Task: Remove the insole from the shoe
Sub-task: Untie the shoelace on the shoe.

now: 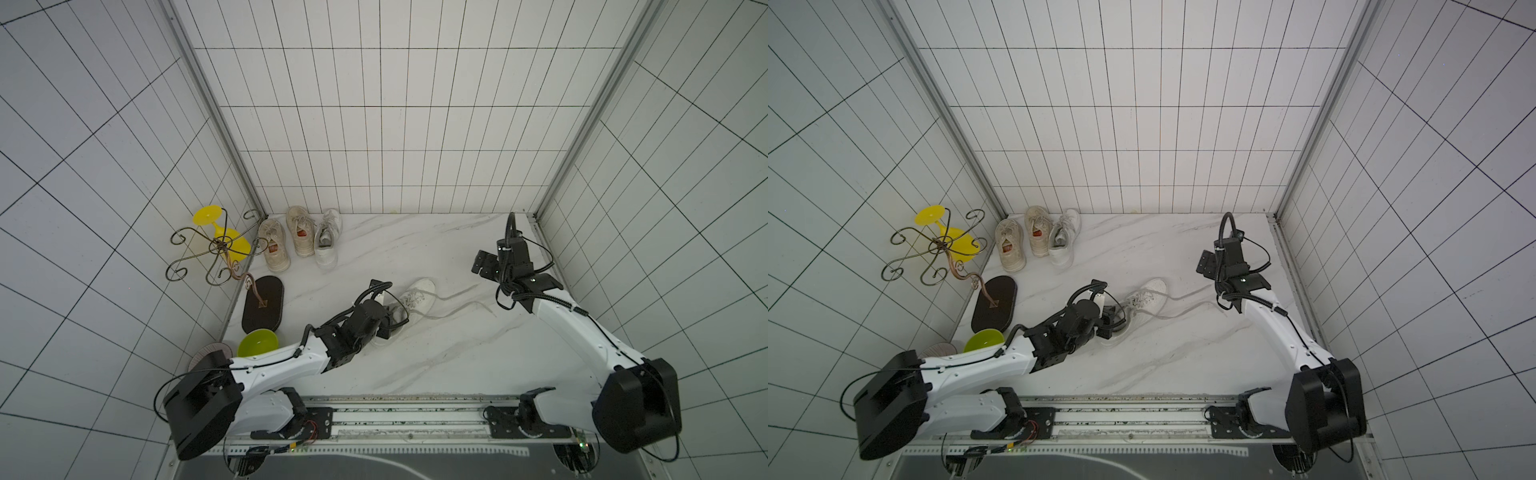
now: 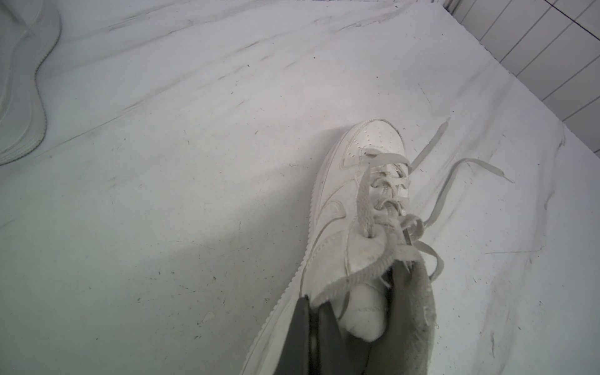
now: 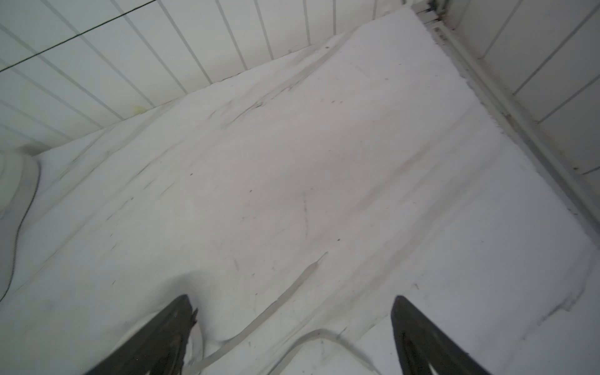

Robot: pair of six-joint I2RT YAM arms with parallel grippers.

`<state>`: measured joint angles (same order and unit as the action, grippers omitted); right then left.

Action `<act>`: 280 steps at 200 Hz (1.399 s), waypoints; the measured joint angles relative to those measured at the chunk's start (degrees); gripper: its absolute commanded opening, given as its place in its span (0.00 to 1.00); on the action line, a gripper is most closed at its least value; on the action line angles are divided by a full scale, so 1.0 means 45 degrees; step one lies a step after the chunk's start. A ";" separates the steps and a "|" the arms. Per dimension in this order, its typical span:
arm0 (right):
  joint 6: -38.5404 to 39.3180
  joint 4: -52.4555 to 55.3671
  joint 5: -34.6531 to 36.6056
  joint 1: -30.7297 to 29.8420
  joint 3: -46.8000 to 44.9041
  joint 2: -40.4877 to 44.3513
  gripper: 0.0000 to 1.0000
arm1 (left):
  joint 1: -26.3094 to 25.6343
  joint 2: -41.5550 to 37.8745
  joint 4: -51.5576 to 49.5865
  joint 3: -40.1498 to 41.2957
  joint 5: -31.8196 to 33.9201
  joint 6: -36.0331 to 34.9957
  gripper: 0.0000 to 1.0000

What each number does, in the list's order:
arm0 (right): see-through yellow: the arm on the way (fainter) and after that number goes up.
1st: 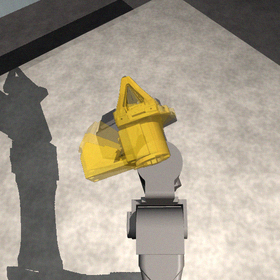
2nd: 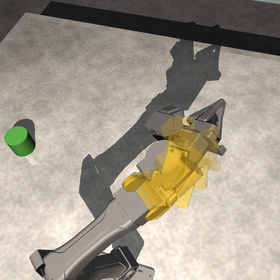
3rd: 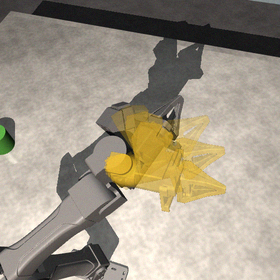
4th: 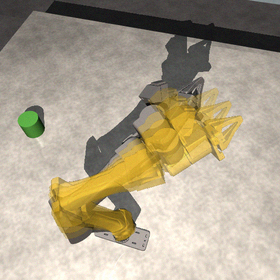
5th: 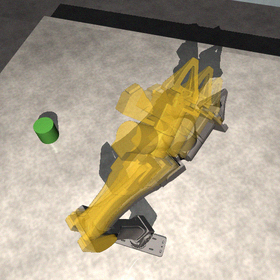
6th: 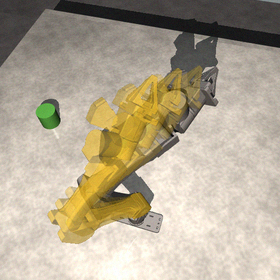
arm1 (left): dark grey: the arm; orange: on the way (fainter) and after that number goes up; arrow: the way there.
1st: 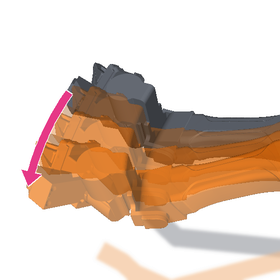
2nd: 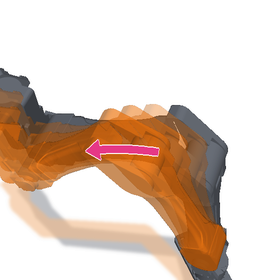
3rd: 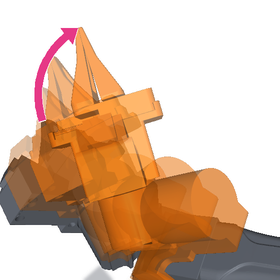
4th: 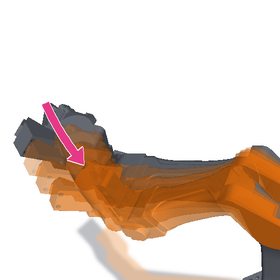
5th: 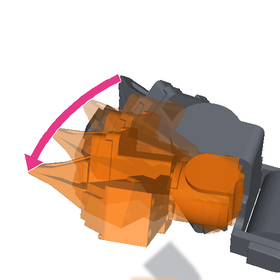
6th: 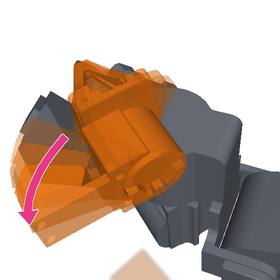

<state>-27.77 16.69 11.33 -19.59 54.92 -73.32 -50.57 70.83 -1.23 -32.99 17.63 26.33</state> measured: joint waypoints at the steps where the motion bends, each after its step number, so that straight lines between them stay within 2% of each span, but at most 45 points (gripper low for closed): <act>1: 0.0005 0.0005 -0.0019 -0.0053 0.0000 0.0005 0.93 | 0.0000 0.0019 -0.0005 0.0000 0.0015 0.0044 0.00; 35: 0.0097 0.0024 -0.0962 -0.2778 -0.0005 0.0170 0.92 | 0.0024 0.0865 -0.0816 -0.0797 0.0393 0.1821 0.00; 46: 0.0107 0.0029 -0.1190 -0.3575 -0.0019 0.0160 0.91 | 0.0024 0.1195 -0.0947 -0.1117 0.0257 0.2273 0.09; 64: 0.0097 -0.0112 -0.1622 -0.4634 -0.0126 0.0107 0.88 | 0.0019 0.1593 -0.0850 -0.1447 -0.0345 0.2812 0.17; 91: 0.0034 -0.0311 -0.1894 -0.5391 -0.0369 -0.0219 0.84 | 0.0019 0.1865 -0.0529 -0.1642 -0.1399 0.3419 0.37; 142: -0.0126 -0.0350 -0.1836 -0.5833 -0.0748 -0.0962 0.74 | 0.0068 0.1865 -0.0481 -0.1749 -0.1889 0.3327 0.49; 205: -0.0204 -0.0811 -0.1841 -0.6295 -0.0763 -0.2123 0.68 | 0.1321 0.2492 -0.0646 -0.2365 -0.2851 0.2035 0.49; 257: -0.0495 -0.0806 -0.0913 -0.6504 -0.0763 -0.2691 0.57 | 0.1438 0.2968 -0.0646 -0.2642 -0.3405 0.1452 0.49; 280: -0.0670 -0.0772 -0.0238 -0.6509 -0.0763 -0.2657 0.48 | 0.1438 0.3264 -0.0806 -0.2749 -0.3390 0.1316 0.37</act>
<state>-30.79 13.21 10.26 -48.88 51.48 -85.27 -44.10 85.52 -4.86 -45.36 2.37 32.25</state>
